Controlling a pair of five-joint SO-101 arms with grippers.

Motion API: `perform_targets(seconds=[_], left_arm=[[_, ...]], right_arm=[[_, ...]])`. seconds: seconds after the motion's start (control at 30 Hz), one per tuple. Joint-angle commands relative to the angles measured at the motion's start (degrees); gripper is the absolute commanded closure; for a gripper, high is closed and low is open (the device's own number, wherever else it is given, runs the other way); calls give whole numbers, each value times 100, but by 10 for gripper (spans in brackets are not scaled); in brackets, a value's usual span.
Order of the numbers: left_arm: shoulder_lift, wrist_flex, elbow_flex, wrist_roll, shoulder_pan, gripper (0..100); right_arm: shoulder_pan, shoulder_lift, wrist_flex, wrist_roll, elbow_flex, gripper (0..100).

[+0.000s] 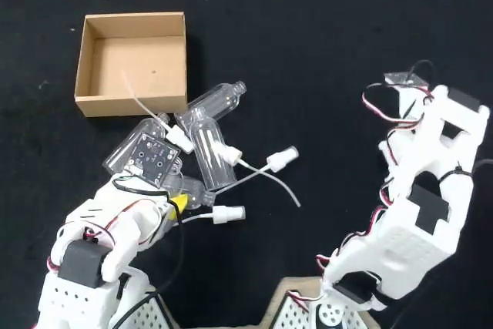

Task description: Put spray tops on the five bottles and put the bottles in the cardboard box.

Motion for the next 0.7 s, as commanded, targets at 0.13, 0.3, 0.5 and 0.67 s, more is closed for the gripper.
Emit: perform_targets(seconds=[0.13, 0.3, 0.5, 0.67], left_arm=[[-53, 35, -347, 62, 22, 855], [-53, 35, -347, 62, 22, 855], [-53, 35, -347, 62, 22, 855], [-53, 35, -347, 62, 22, 855]], right_arm=[[158, -31, -941, 273, 743, 790], [176, -13, -1029, 211, 848, 815], [193, 31, -1029, 202, 848, 888], [193, 356, -1029, 202, 813, 836]])
